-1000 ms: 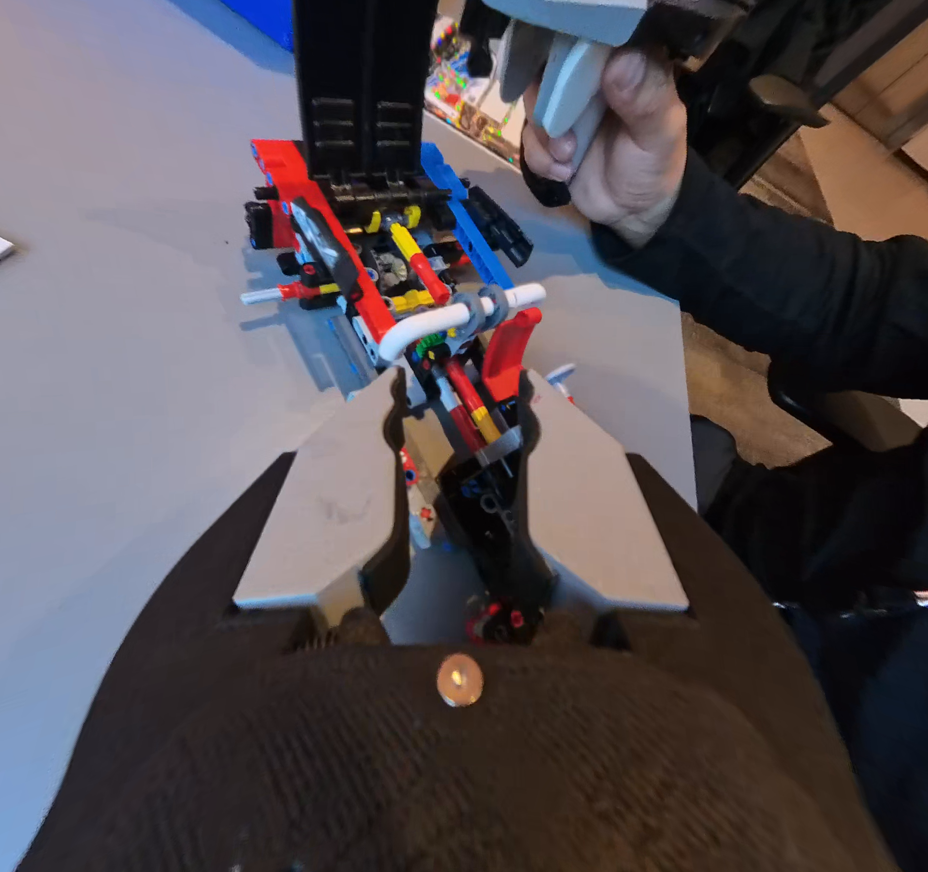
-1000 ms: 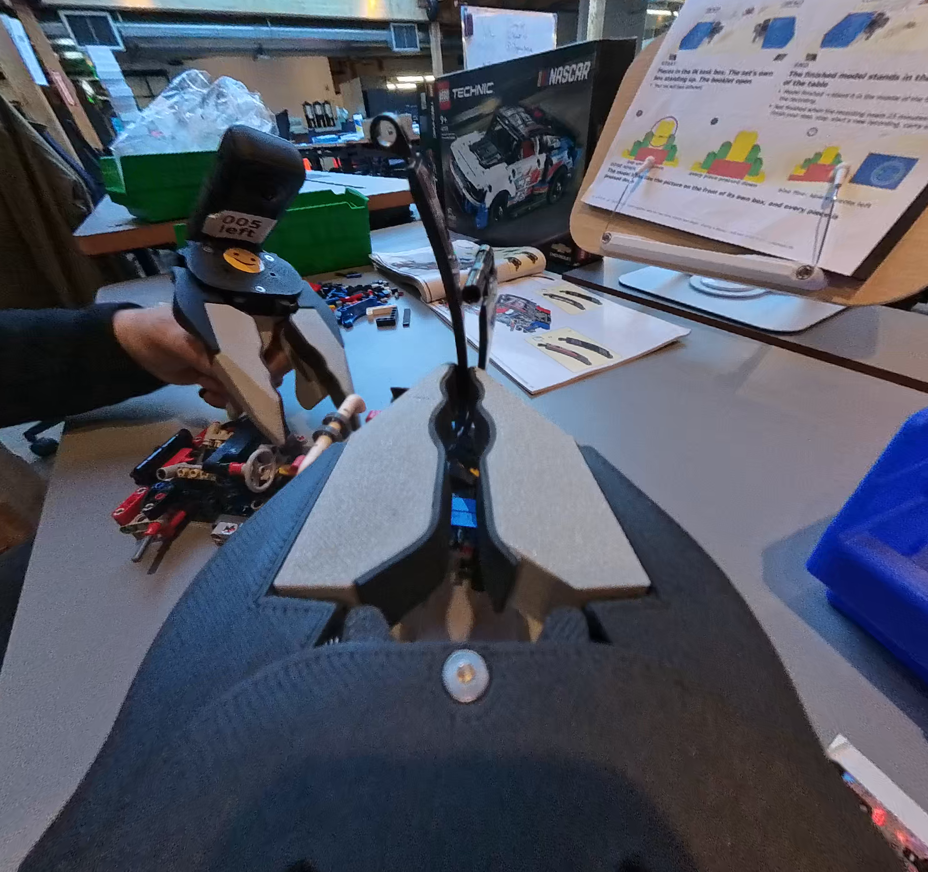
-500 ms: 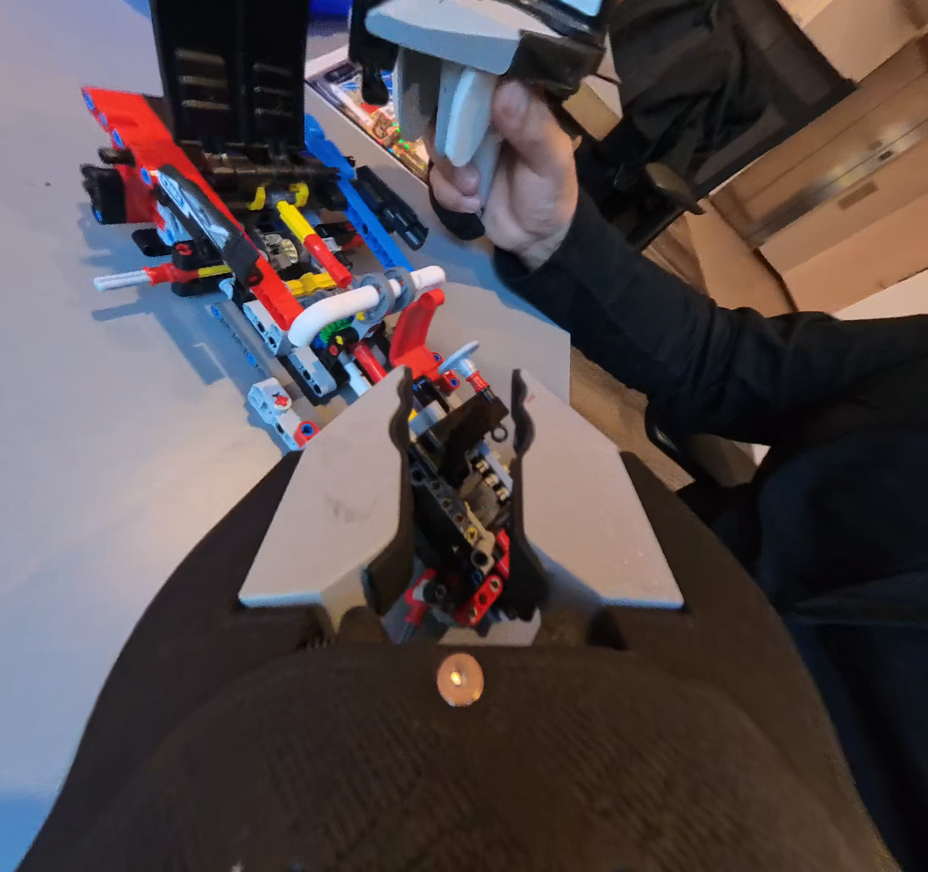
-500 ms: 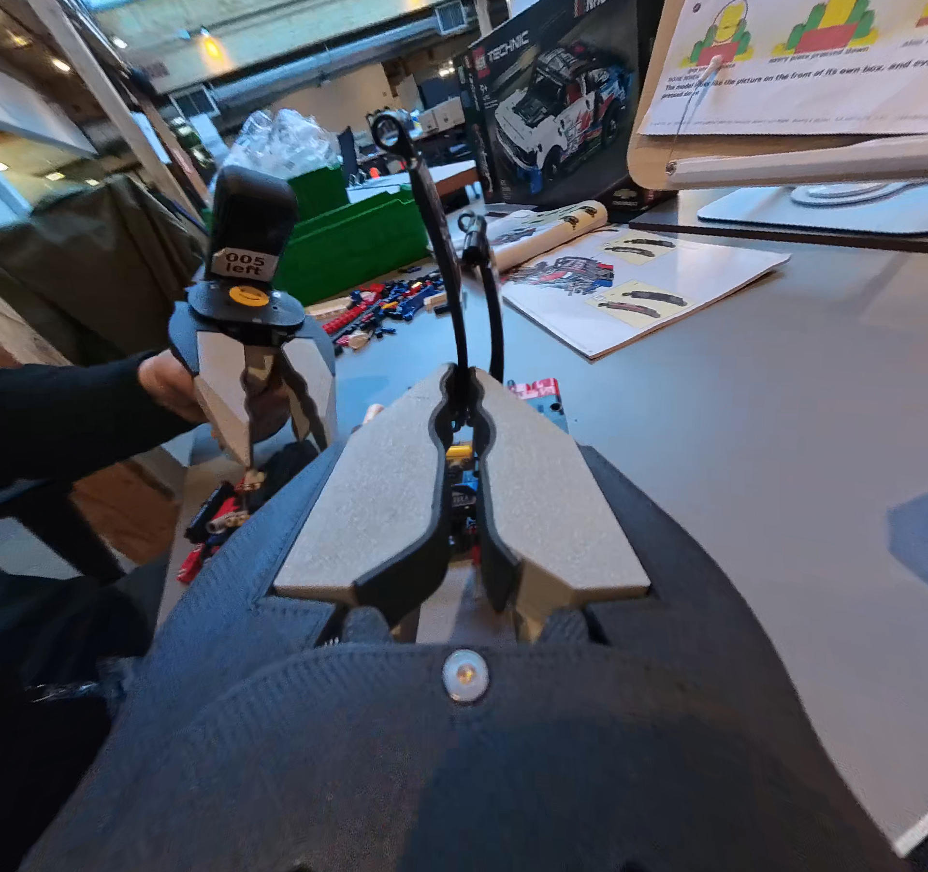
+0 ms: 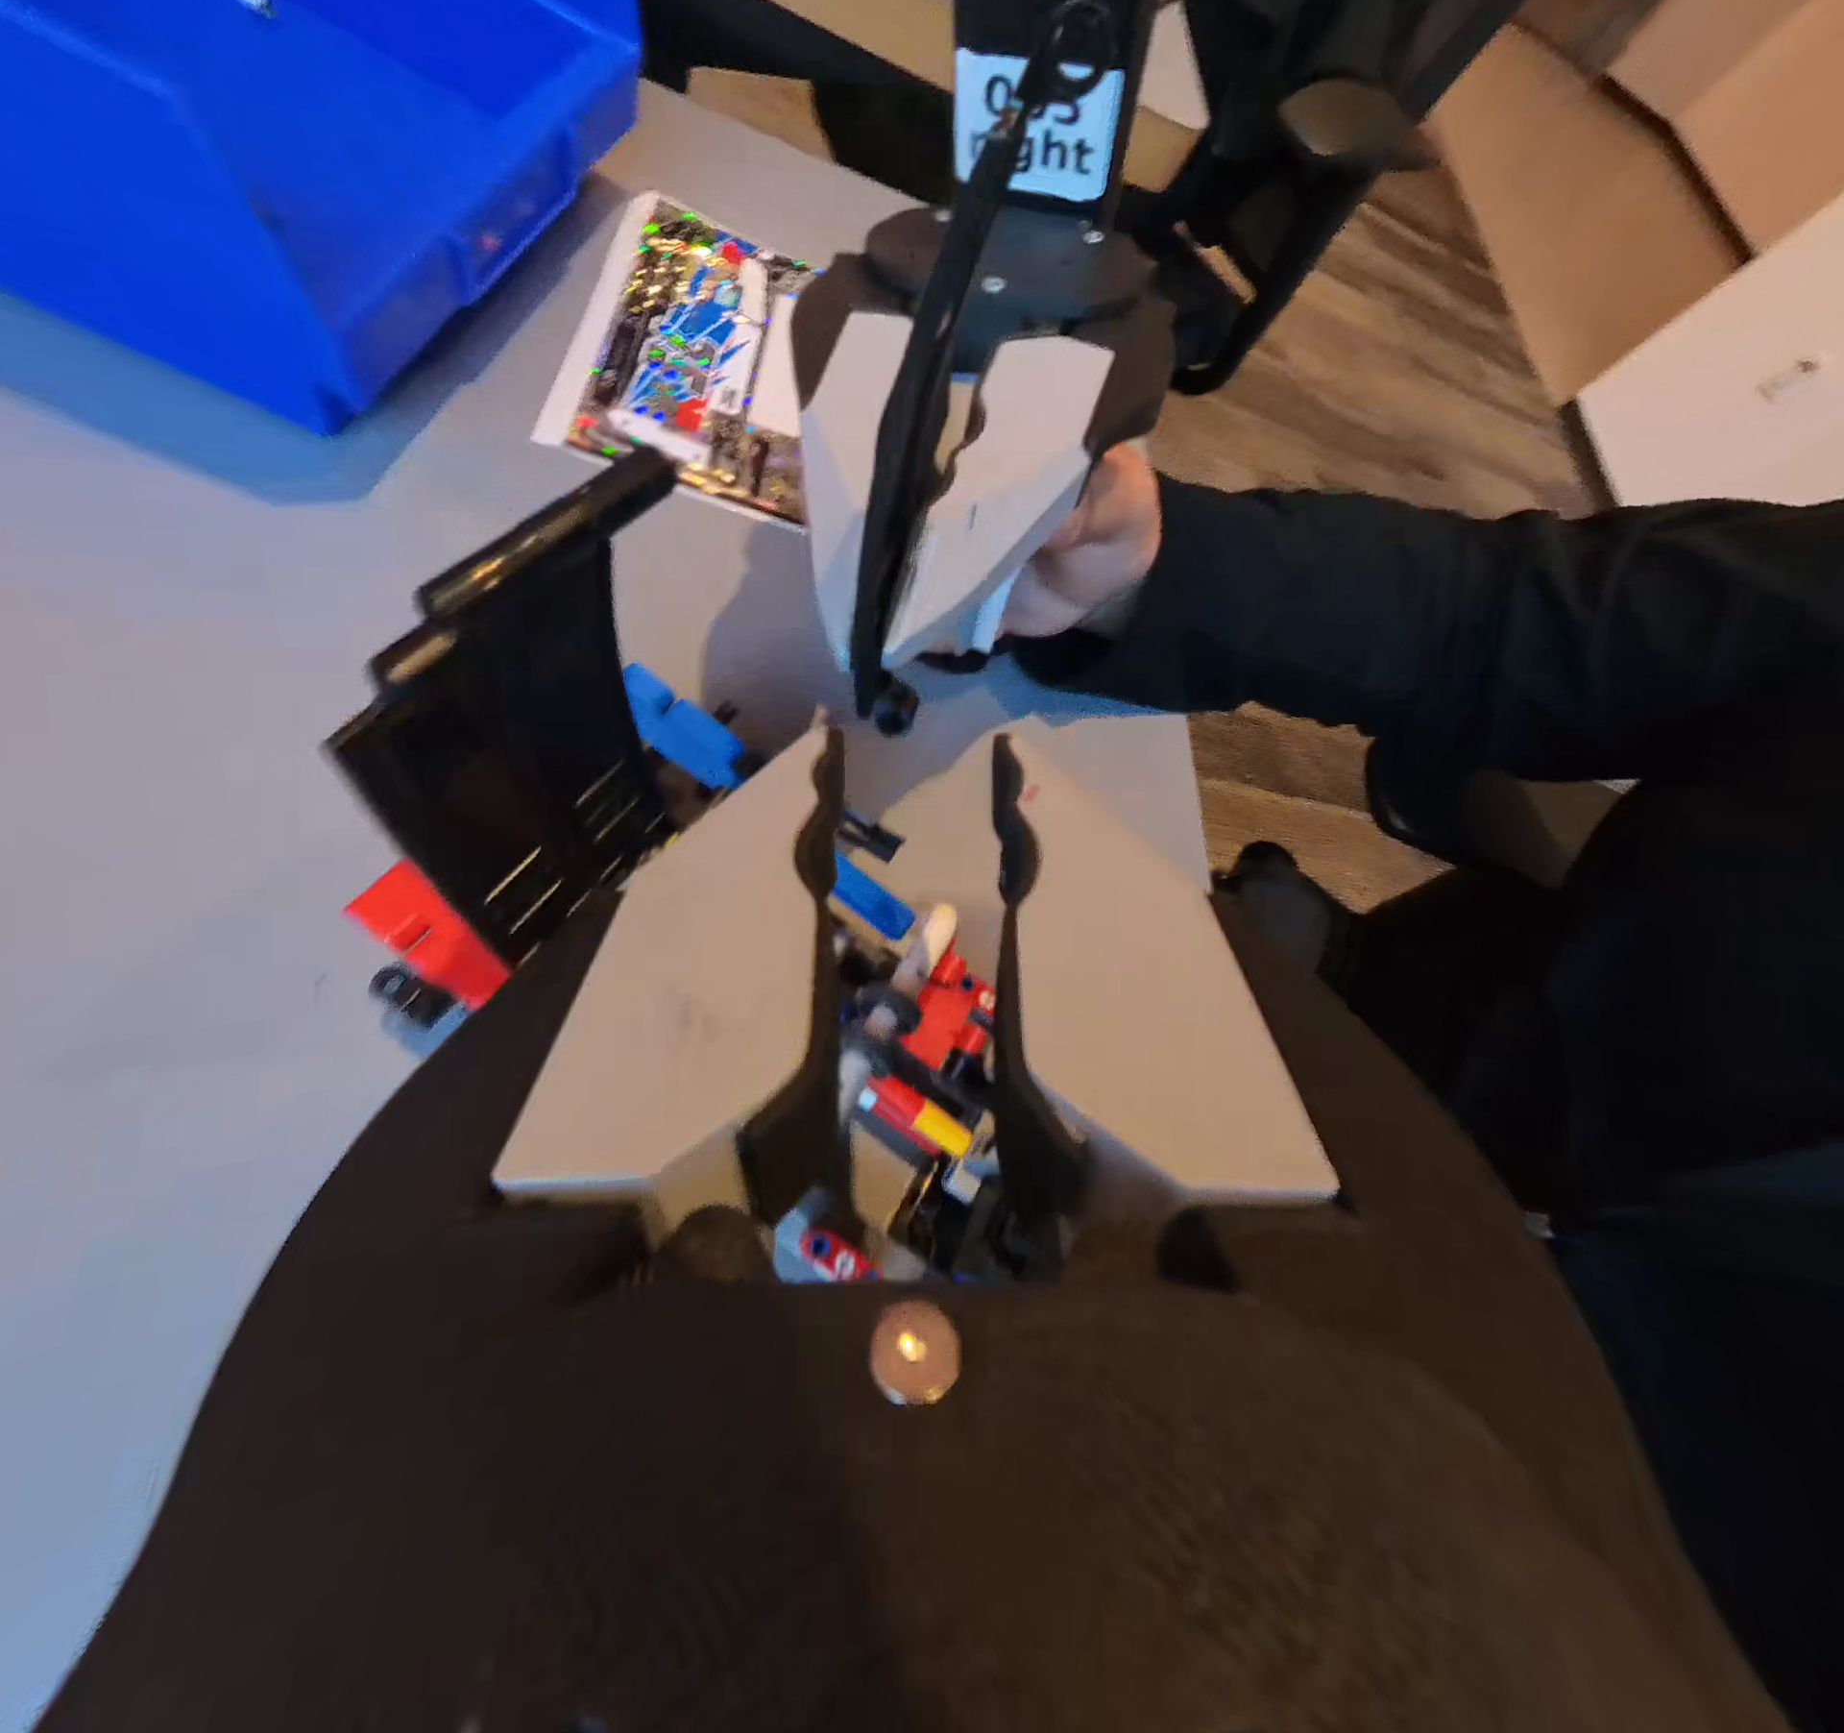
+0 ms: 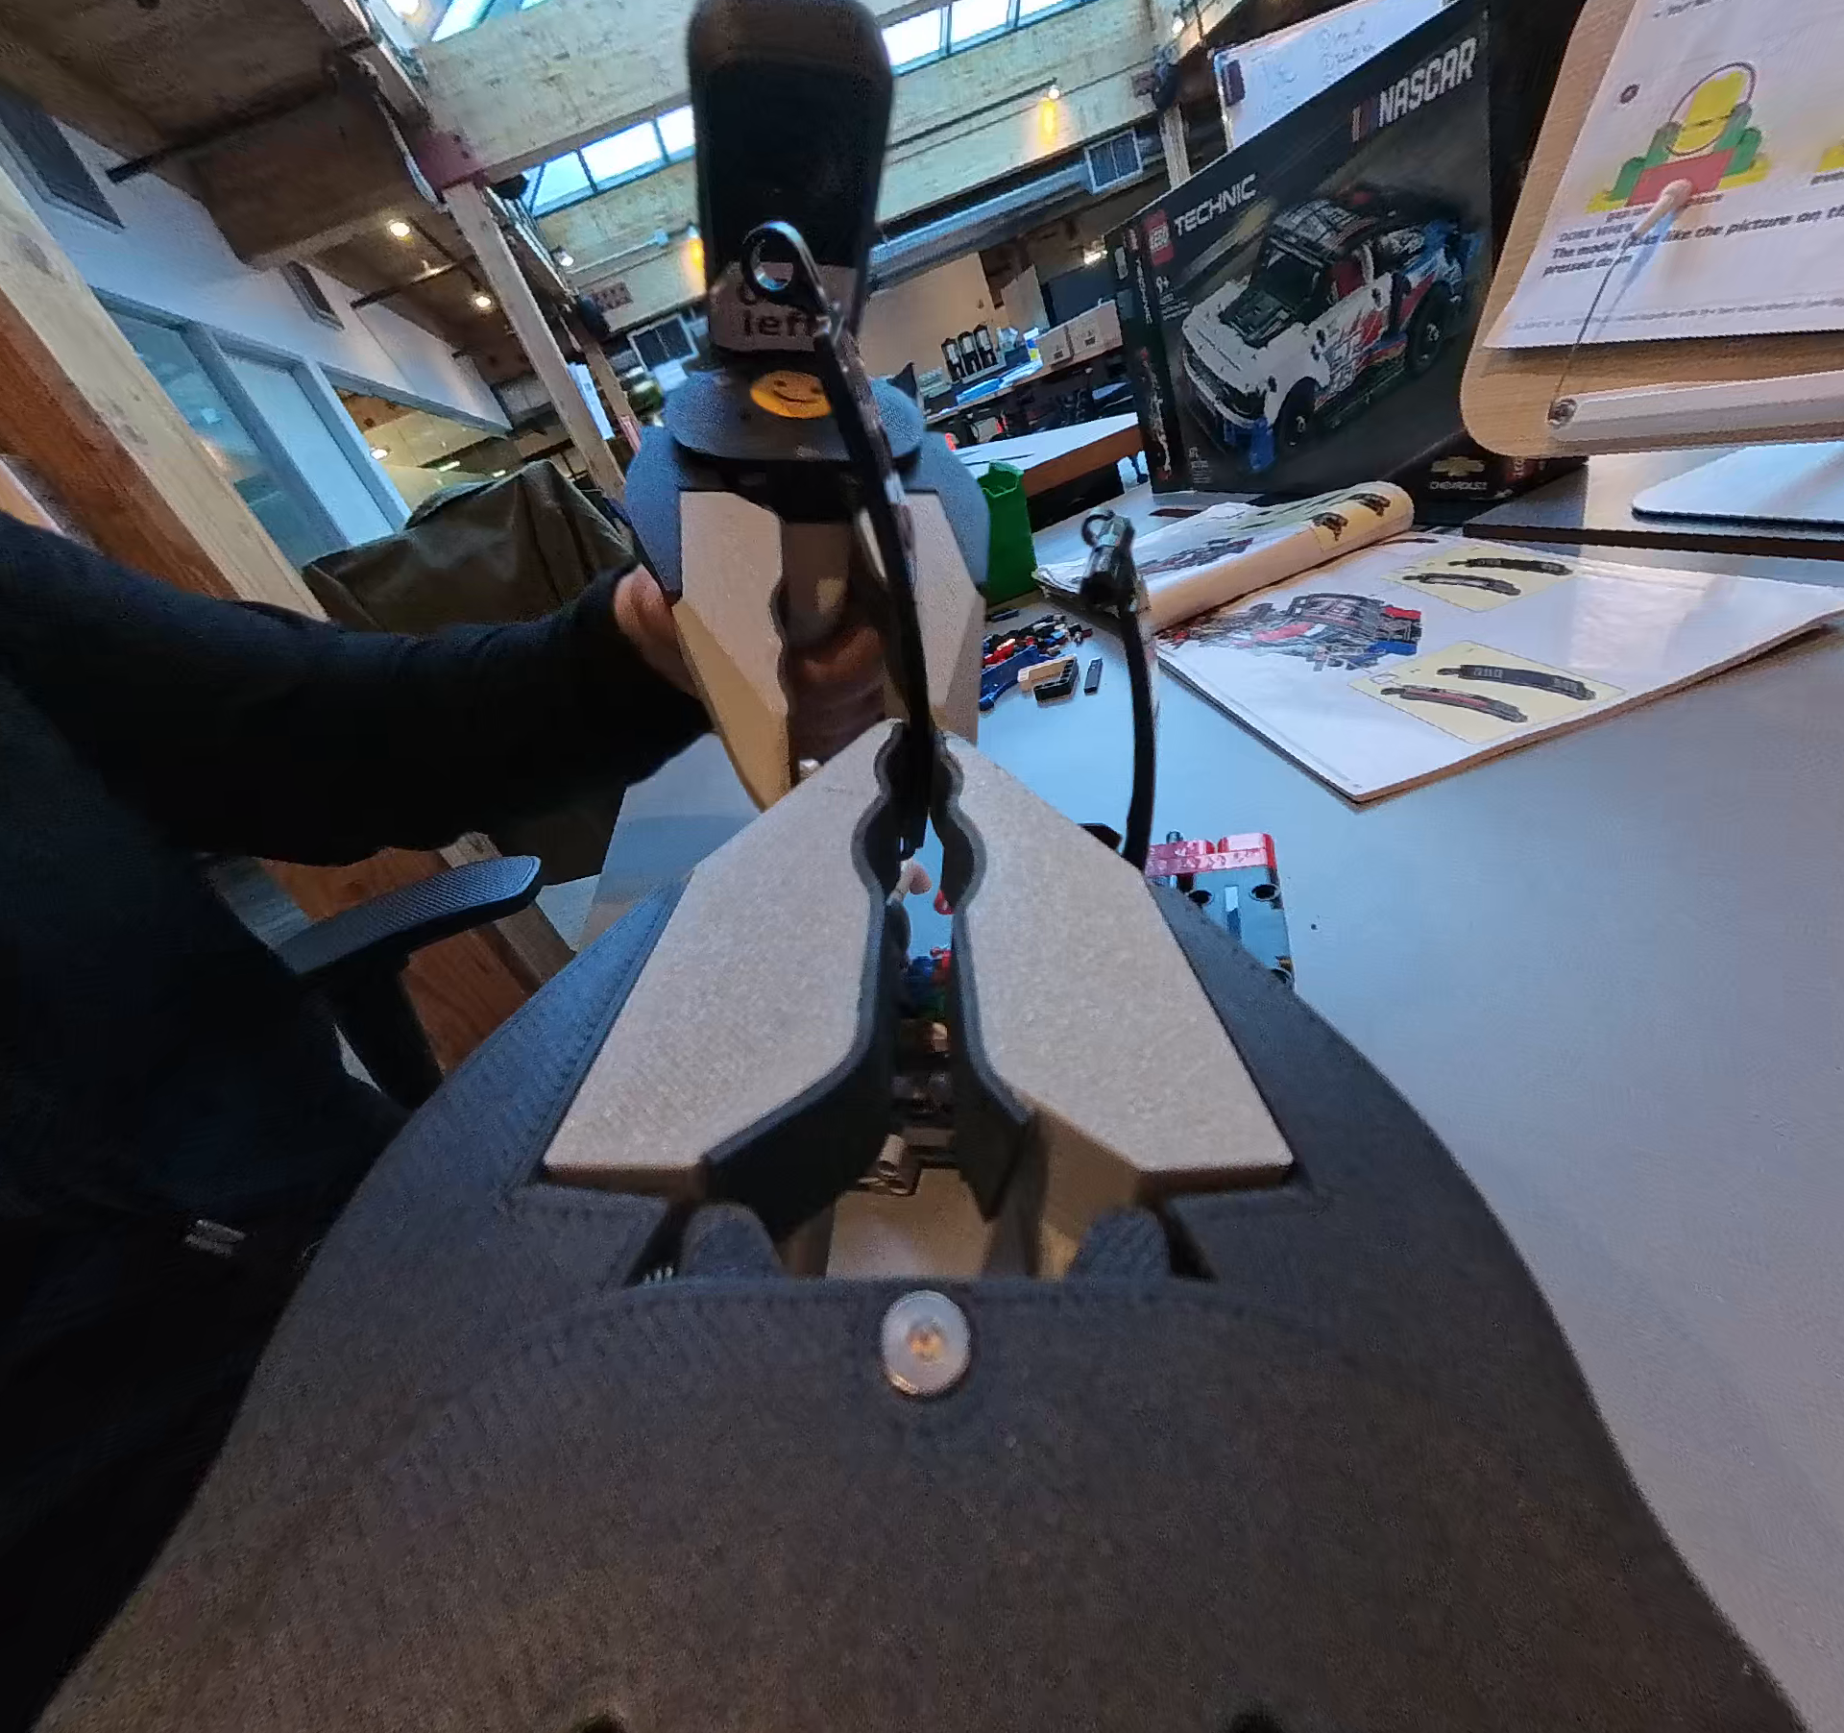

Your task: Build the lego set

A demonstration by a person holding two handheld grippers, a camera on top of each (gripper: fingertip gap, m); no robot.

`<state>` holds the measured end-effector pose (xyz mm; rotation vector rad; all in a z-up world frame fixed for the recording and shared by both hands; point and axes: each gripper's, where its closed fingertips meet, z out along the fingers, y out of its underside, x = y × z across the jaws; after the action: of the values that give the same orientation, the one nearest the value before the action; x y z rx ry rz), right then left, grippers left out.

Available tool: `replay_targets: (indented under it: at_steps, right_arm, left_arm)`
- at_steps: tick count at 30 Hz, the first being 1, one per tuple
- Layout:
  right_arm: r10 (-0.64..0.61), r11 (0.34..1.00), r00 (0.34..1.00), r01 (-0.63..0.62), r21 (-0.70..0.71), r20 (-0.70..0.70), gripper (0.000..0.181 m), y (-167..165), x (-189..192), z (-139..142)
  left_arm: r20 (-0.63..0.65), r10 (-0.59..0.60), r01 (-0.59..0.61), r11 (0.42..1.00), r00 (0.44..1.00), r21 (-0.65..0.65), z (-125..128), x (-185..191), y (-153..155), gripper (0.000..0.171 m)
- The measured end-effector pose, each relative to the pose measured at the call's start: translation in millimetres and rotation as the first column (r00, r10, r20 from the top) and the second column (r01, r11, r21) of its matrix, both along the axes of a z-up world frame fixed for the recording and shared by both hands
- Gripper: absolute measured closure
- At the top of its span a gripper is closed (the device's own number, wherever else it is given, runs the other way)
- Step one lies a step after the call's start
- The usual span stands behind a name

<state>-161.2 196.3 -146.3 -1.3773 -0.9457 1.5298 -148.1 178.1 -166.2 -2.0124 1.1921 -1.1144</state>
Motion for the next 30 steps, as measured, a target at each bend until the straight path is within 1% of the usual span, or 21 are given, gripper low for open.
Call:
replay_targets:
  at_steps: [2,5,8,11,15,18,20,22,24,27,28,30]
  right_arm:
    - [-0.006,1.0,1.0,0.006,0.01,-0.002,0.181,0,0,1]
    - [-0.006,1.0,1.0,0.006,0.029,0.003,0.181,-1,1,2]
    - [-0.027,0.998,0.999,0.024,0.062,0.034,0.181,1,1,1]
    - [-0.066,0.993,0.993,0.056,0.109,0.097,0.178,4,0,-6]
    - [-0.067,0.991,0.991,0.053,0.122,0.116,0.18,3,1,-8]
    - [-0.064,0.991,0.988,0.046,0.128,0.138,0.18,3,1,-11]
    - [-0.075,0.989,0.983,0.052,0.139,0.17,0.181,5,2,-15]
    - [-0.127,0.984,0.966,0.094,0.153,0.223,0.181,14,7,-24]
    - [-0.138,0.986,0.949,0.104,0.132,0.282,0.181,17,11,-33]
    - [-0.167,0.983,0.907,0.124,0.132,0.387,0.181,20,14,-49]
    - [-0.175,0.982,0.895,0.13,0.136,0.411,0.181,21,14,-53]
    - [-0.19,0.98,0.879,0.142,0.14,0.438,0.181,22,11,-56]
  left_arm:
    - [0.023,-0.022,0.022,1.0,0.999,-0.013,-2,10,1,0.148]
    - [0.05,-0.026,0.027,0.999,0.998,-0.017,-4,13,6,0.165]
    - [0.049,-0.034,0.036,0.998,0.998,-0.047,-6,13,8,0.166]
    - [-0.006,-0.039,0.039,0.999,0.999,-0.005,-9,10,12,0.167]
    - [-0.035,-0.069,0.07,0.997,0.997,0.027,-8,10,10,0.167]
    - [-0.06,-0.075,0.078,0.996,0.995,0.045,-12,9,11,0.166]
    - [-0.071,-0.058,0.061,0.997,0.996,0.04,-13,7,12,0.163]
    - [-0.114,-0.027,0.032,0.999,0.993,0.043,-12,-3,11,0.14]
    - [-0.188,0.009,0.008,0.996,0.982,0.091,-11,-22,7,0.136]
    - [-0.311,0.141,-0.069,0.97,0.94,0.232,-17,-58,27,0.134]
    - [-0.332,0.172,-0.09,0.965,0.928,0.248,-21,-68,37,0.131]
    - [-0.329,0.169,-0.104,0.973,0.929,0.208,-30,-74,50,0.117]
